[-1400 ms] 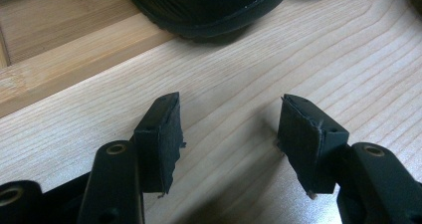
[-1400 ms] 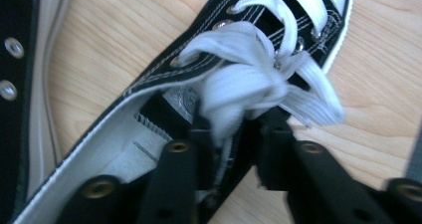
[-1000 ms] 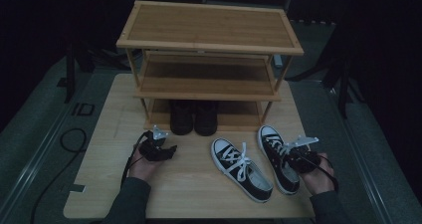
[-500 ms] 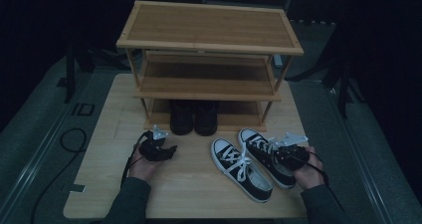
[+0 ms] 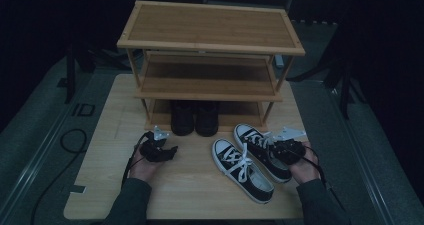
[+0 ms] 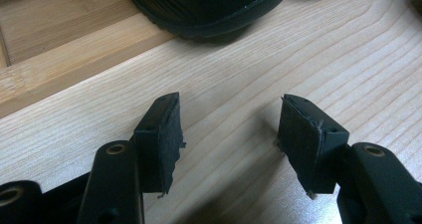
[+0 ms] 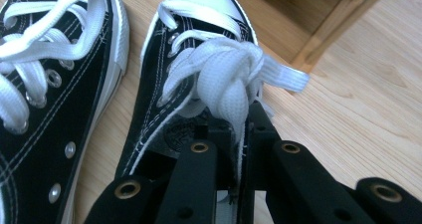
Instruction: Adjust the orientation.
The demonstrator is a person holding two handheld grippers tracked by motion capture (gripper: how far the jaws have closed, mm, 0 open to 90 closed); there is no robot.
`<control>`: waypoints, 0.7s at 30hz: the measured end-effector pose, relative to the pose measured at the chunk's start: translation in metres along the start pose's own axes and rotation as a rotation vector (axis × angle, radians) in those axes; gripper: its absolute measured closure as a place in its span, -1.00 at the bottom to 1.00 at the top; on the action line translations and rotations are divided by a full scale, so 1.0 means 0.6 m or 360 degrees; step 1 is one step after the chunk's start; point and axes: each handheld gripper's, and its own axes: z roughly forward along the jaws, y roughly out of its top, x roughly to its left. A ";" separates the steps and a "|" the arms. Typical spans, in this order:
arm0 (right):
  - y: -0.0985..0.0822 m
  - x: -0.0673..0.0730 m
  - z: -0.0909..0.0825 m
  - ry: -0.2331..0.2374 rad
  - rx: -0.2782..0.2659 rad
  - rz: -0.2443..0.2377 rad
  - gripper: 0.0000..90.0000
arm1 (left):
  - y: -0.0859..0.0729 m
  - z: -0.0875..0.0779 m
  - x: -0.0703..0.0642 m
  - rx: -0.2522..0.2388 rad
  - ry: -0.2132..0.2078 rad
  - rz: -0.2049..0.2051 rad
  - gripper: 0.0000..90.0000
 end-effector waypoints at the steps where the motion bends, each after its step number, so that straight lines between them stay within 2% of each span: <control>1: 0.001 0.002 0.003 0.0003 -0.0005 -0.0006 0.90 | 0.000 0.000 0.000 0.0001 0.0000 0.0001 -0.05; 9: 0.001 0.011 0.015 0.0067 -0.0037 -0.0008 0.90 | 0.000 0.000 0.000 0.0000 0.0001 0.0000 -0.06; 12: -0.001 0.015 0.016 0.0084 -0.0042 -0.0032 0.90 | 0.000 0.000 0.000 -0.0001 0.0001 -0.0001 -0.06; 21: -0.015 0.014 0.016 0.0146 -0.0018 -0.0026 0.89 | 0.000 0.000 0.000 -0.0002 0.0001 0.0000 -0.06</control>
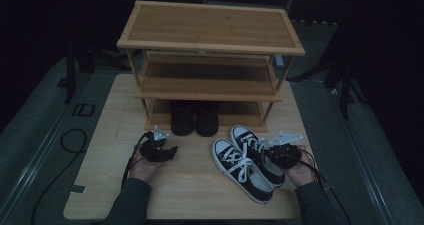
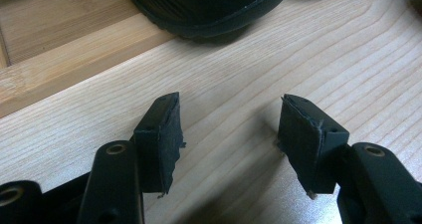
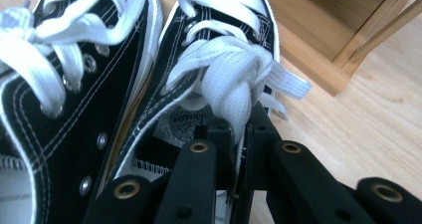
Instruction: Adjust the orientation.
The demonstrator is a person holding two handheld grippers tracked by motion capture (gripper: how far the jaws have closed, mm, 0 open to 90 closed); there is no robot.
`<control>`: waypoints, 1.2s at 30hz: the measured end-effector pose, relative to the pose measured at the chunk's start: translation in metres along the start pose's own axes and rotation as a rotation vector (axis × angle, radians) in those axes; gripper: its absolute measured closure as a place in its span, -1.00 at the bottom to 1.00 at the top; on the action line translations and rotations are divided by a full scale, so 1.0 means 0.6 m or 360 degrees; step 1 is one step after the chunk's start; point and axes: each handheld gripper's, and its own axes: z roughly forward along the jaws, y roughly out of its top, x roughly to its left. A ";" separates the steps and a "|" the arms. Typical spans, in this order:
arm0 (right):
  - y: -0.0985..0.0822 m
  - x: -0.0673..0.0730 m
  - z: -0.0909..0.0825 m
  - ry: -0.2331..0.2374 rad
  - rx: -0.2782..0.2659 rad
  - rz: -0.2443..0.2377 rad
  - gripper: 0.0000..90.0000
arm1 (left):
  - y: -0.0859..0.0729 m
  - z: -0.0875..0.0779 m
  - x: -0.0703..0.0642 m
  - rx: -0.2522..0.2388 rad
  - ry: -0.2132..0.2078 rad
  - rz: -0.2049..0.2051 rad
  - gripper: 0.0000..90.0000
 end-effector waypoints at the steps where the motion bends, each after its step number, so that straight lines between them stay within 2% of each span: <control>1: -0.001 -0.001 -0.001 0.0010 0.0010 0.0004 0.89 | 0.000 0.000 0.000 0.0000 0.0000 0.0000 -0.06; 8: -0.005 0.001 -0.007 0.0048 0.0070 -0.0007 0.86 | 0.000 0.000 0.000 -0.0001 0.0002 0.0000 -0.06; 11: -0.003 -0.001 -0.010 0.0076 0.0096 -0.0009 0.68 | 0.000 0.000 0.000 -0.0001 0.0001 0.0001 -0.06; 16: 0.003 -0.001 -0.033 0.0058 0.0116 -0.0031 0.43 | 0.000 0.000 0.000 -0.0001 0.0001 0.0001 -0.06; 23: 0.012 -0.004 -0.062 0.0064 0.0081 -0.0004 0.23 | 0.000 0.000 0.000 -0.0001 0.0001 0.0000 -0.06; 36: 0.021 -0.009 -0.097 0.0056 0.0032 0.0056 0.09 | 0.000 0.000 0.000 -0.0001 -0.0002 0.0004 -0.06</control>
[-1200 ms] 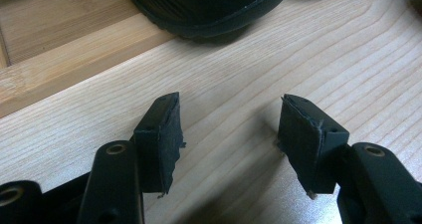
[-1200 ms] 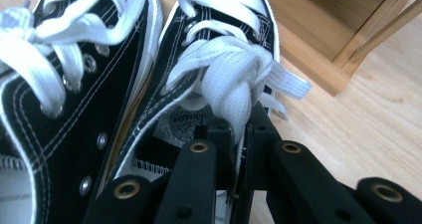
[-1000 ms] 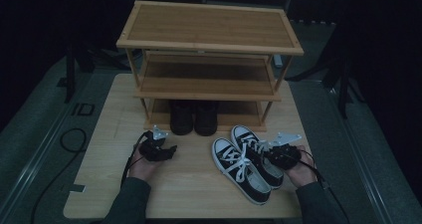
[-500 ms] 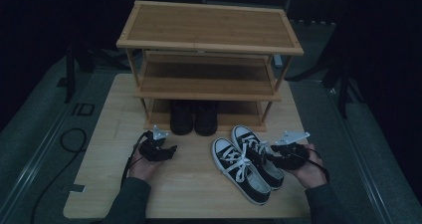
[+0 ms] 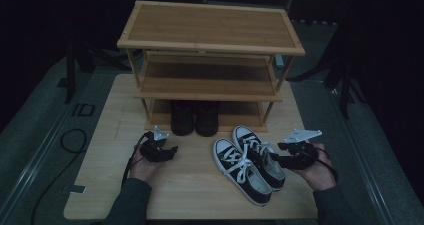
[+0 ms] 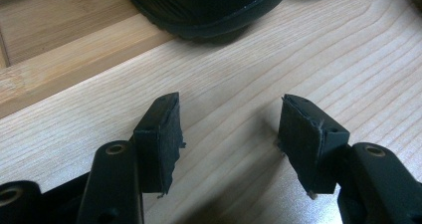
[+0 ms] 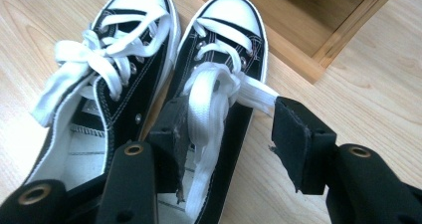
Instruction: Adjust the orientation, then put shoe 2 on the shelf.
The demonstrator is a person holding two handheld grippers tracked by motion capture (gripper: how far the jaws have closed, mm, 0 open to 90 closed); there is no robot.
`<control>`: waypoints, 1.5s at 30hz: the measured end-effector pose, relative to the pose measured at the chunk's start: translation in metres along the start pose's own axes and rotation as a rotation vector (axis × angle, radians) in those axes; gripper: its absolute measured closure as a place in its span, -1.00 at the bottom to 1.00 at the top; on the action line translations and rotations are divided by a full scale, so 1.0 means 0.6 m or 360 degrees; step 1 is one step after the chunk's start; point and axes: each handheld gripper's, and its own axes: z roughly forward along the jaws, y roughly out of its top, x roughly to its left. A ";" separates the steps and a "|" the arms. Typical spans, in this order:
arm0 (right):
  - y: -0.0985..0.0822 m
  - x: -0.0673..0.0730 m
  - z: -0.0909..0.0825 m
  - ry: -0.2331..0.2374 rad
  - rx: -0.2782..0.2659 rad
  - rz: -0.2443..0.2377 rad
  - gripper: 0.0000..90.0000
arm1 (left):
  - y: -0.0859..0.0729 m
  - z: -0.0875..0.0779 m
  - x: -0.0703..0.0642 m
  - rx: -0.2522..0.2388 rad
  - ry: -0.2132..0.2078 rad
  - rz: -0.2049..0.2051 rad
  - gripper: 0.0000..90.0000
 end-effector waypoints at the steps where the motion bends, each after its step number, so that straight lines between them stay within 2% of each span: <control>1: 0.001 0.001 -0.003 0.0005 -0.0004 0.0003 0.07 | 0.000 0.000 0.000 0.0000 0.0000 0.0000 -0.06; 6: 0.007 0.007 -0.011 0.0000 -0.0017 0.0004 -0.10 | 0.000 0.000 0.000 -0.0001 0.0001 -0.0001 -0.06; 16: 0.017 0.027 -0.016 0.0038 -0.0014 -0.0044 -0.15 | 0.000 0.000 -0.001 -0.0003 0.0002 -0.0003 -0.06; 24: 0.016 0.041 -0.021 0.0125 -0.0037 -0.0055 -0.20 | 0.000 0.000 -0.001 -0.0004 0.0003 -0.0005 -0.07; 30: 0.007 0.054 -0.005 0.0162 0.0025 -0.0068 -0.21 | 0.000 0.000 -0.001 -0.0004 0.0004 -0.0006 -0.07; 34: -0.001 0.061 0.011 0.0178 0.0075 -0.0053 -0.23 | 0.000 0.000 -0.001 -0.0004 0.0005 -0.0006 -0.07; 37: -0.006 0.063 0.024 0.0193 0.0127 -0.0026 -0.32 | -0.001 0.000 -0.002 -0.0005 0.0006 -0.0007 -0.07; 42: -0.010 0.068 0.046 0.0195 0.0189 0.0009 -0.42 | 0.000 0.000 -0.001 -0.0004 0.0005 -0.0006 -0.07; 45: -0.008 0.071 0.057 0.0180 0.0216 -0.0001 -0.43 | -0.001 0.000 -0.002 -0.0005 0.0005 -0.0006 -0.08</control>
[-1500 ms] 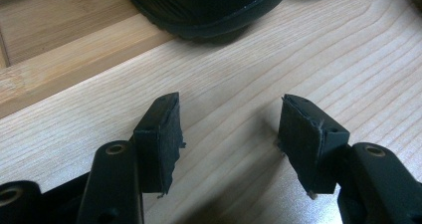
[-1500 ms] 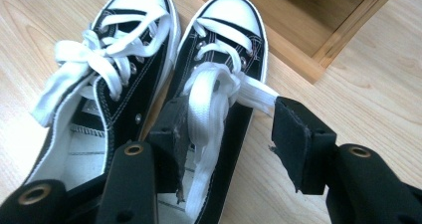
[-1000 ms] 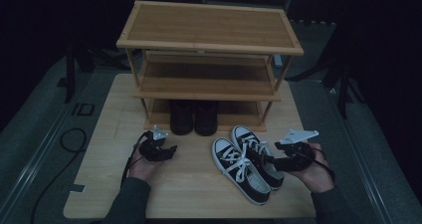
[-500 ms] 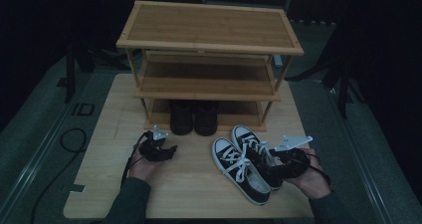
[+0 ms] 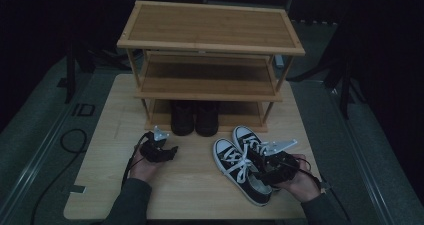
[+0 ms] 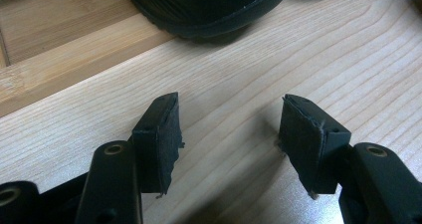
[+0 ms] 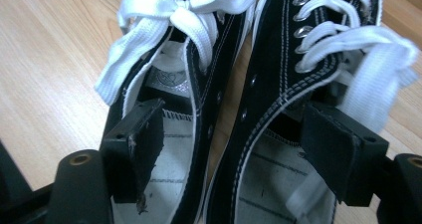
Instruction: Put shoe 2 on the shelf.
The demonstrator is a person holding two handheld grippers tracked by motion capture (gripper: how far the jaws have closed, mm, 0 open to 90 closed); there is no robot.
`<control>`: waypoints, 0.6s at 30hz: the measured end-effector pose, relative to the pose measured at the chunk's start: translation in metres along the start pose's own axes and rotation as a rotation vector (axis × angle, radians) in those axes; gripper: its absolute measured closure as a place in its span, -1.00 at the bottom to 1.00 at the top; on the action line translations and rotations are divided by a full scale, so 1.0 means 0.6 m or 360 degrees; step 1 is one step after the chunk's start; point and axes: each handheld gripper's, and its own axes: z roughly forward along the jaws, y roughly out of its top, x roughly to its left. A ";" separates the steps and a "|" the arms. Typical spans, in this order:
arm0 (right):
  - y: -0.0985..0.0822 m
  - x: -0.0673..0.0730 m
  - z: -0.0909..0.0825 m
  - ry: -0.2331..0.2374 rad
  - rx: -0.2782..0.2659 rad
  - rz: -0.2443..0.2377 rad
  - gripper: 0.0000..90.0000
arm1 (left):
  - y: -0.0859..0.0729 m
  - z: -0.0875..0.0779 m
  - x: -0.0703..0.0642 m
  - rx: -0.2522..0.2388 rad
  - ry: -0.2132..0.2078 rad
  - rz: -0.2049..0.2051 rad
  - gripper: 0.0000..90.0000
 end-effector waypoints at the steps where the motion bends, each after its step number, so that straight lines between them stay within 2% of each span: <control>1: 0.002 0.001 0.003 -0.0006 0.0010 -0.0003 -0.41 | 0.000 0.000 0.000 0.0000 0.0000 0.0000 -0.08; 6: 0.012 0.004 0.020 -0.0014 0.0045 -0.0013 -0.26 | 0.000 0.000 0.000 0.0000 -0.0001 0.0000 -0.08; 9: 0.015 0.006 0.032 -0.0068 0.0070 -0.0013 -0.17 | 0.000 0.000 0.000 0.0000 -0.0001 0.0001 -0.08; 11: 0.016 0.008 0.041 -0.0073 0.0080 -0.0010 -0.09 | 0.000 0.000 0.000 0.0000 -0.0001 0.0001 -0.08; 13: 0.020 0.010 0.040 -0.0120 0.0065 -0.0008 -0.01 | 0.000 0.000 0.000 0.0000 0.0000 0.0000 -0.08; 18: 0.029 0.006 0.049 -0.0117 0.0102 0.0014 0.08 | 0.000 0.000 0.000 0.0000 0.0000 -0.0001 -0.08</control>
